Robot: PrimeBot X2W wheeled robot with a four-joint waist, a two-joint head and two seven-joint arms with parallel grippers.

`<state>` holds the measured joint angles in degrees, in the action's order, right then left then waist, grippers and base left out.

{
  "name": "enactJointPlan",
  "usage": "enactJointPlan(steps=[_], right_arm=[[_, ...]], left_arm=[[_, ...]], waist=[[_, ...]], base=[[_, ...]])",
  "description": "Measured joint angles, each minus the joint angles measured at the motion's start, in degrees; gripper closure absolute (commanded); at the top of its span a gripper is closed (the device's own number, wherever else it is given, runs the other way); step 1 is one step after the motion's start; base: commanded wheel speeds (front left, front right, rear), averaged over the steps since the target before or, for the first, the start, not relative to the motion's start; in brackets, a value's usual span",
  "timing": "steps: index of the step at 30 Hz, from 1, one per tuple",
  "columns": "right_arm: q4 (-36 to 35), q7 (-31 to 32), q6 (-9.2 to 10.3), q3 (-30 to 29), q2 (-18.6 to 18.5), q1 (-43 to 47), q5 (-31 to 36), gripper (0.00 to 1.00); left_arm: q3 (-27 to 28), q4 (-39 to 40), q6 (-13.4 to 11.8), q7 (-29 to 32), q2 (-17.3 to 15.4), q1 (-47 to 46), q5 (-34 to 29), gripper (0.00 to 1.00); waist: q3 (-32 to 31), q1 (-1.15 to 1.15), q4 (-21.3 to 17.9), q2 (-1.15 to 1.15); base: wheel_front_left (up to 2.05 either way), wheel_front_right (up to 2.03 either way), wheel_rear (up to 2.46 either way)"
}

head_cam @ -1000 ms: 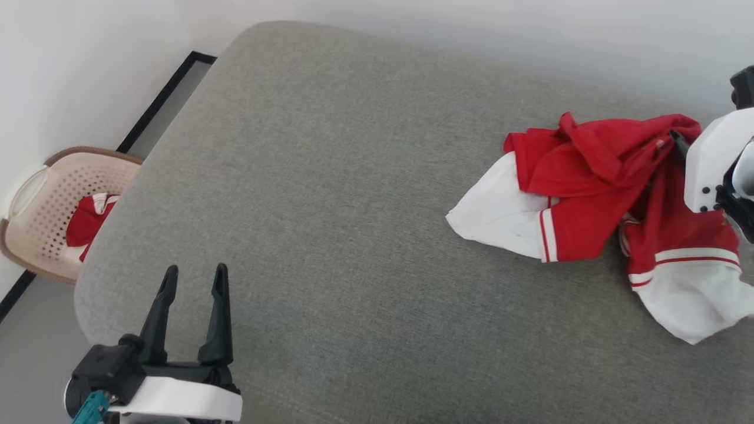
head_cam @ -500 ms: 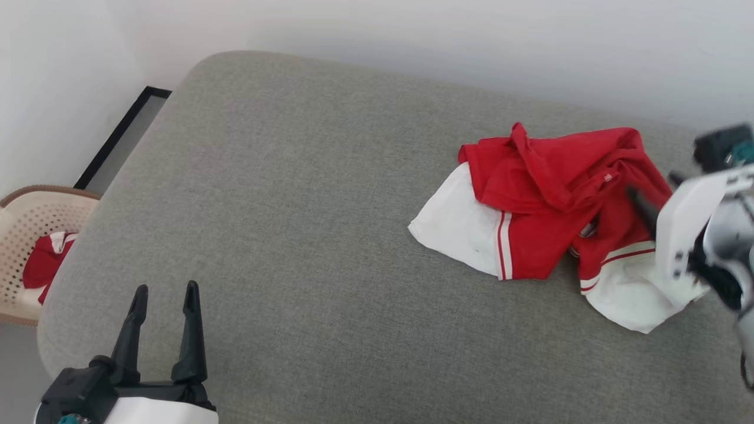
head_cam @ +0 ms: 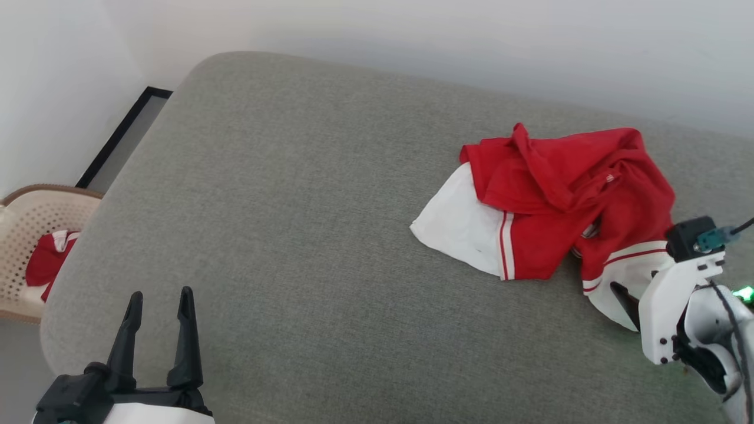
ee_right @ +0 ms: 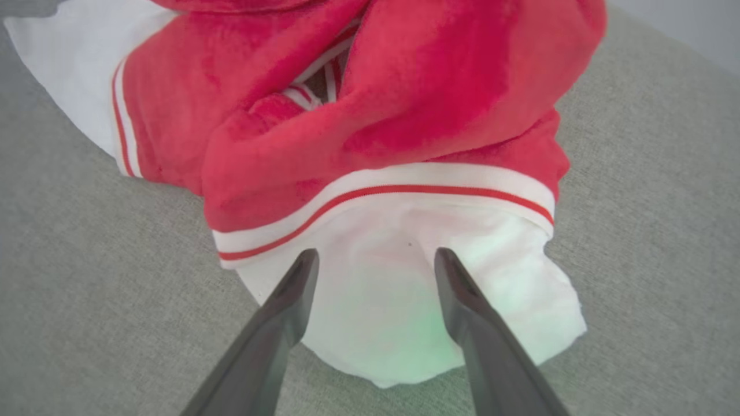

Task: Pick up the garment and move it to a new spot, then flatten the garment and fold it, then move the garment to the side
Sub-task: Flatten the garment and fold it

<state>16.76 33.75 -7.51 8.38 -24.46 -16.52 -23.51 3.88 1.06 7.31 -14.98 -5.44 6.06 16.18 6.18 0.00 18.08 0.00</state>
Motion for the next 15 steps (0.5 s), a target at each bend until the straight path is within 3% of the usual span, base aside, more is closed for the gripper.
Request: enactJointPlan(steps=[8, 9, 10, 15], right_arm=[[11.2, -1.2, -0.01, 3.8, 1.3, -3.3, 2.4, 0.00], [12.8, -1.1, -0.01, 4.4, 1.3, -3.9, 2.3, 0.57], [13.9, -1.1, -0.01, 5.3, 1.1, -4.5, 2.3, 1.00], [17.4, -1.4, -0.01, 8.4, 0.3, -6.0, -0.6, 1.00]], left_arm=[[0.1, -0.6, 0.0, 0.0, 0.4, -0.3, -0.1, 0.00], [0.0, -0.7, 0.0, 0.0, 0.5, -0.3, -0.1, 0.00], [0.0, -0.7, 0.0, 0.0, 0.5, -0.2, -0.1, 0.00], [0.8, -0.6, 0.0, 0.0, 0.7, 0.3, -0.2, 0.00]], waist=[[-0.1, 0.00, 1.9, 0.00], [-0.4, 0.00, 2.0, 0.00], [-0.6, 0.00, 2.2, 0.00], [-2.1, 0.00, 2.4, 0.00]], base=[[0.00, 0.00, 0.00], [0.00, 0.00, 0.00], [0.00, 0.00, 0.00], [0.00, 0.00, 0.00]])
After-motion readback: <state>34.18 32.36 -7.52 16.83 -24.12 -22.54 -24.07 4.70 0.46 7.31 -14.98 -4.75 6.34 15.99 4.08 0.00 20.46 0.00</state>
